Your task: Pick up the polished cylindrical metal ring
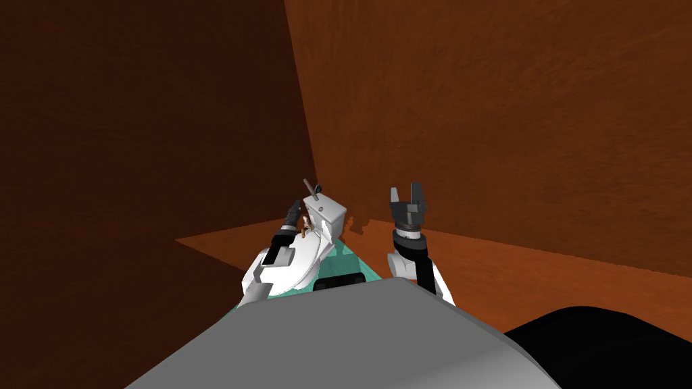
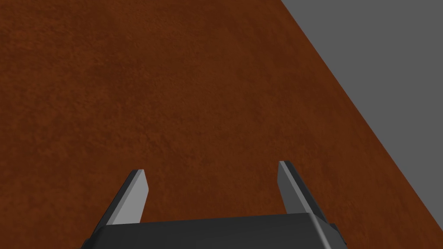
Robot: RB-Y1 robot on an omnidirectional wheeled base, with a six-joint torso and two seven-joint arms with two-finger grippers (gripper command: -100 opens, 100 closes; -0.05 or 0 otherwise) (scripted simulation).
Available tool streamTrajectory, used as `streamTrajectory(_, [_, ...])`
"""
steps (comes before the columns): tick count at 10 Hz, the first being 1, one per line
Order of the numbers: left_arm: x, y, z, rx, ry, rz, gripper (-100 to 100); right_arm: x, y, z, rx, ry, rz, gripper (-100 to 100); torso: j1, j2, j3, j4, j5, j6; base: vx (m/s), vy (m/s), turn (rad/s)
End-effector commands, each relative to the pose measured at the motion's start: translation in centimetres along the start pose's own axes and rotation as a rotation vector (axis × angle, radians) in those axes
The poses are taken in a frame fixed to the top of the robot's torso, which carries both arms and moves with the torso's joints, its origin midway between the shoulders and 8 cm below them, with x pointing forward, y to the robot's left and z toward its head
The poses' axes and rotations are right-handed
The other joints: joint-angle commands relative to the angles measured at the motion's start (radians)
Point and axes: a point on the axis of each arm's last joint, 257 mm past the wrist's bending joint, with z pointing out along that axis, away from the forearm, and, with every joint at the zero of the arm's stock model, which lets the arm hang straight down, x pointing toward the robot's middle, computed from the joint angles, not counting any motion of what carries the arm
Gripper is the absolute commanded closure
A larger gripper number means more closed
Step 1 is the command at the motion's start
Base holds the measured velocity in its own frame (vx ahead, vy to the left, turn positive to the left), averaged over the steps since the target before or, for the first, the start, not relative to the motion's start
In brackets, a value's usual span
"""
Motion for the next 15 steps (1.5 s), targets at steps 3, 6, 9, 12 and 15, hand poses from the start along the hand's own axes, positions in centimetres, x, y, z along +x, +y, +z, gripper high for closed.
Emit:
streamTrajectory(3, [1.4, 2.7, 1.4, -0.065, 0.029, -0.009, -100, 0.0, 0.0, 0.0, 0.000, 0.000, 0.000, 0, 0.000, 0.000, 0.000, 0.000, 0.000, 0.000, -0.025, -0.016, -0.005])
streamTrajectory(6, [3.1, 4.7, 3.5, -0.122, 0.063, -0.019, -100, 0.0, 0.0, 0.0, 0.000, 0.000, 0.000, 0, 0.001, 0.000, 0.000, 0.000, 0.000, 0.000, -0.024, -0.012, -0.011])
streamTrajectory(9, [4.3, 7.0, 4.2, -0.179, 0.088, -0.022, -100, 0.0, 0.0, 0.0, 0.000, 0.000, 0.000, 0, 0.001, 0.001, 0.000, 0.000, 0.000, 0.000, -0.027, -0.007, -0.015])
streamTrajectory(12, [6.1, 8.7, 6.1, -0.238, 0.126, -0.022, -100, 0.0, 0.0, 0.0, 0.000, 0.000, 0.000, 0, 0.001, 0.000, 0.000, 0.000, 0.000, 0.000, -0.021, -0.004, -0.026])
streamTrajectory(15, [7.2, 10.9, 6.4, -0.297, 0.152, -0.018, -100, 0.0, 0.0, 0.0, 0.000, 0.000, 0.000, 0, 0.001, 0.000, 0.000, 0.000, 0.000, 0.000, -0.020, 0.003, -0.029])
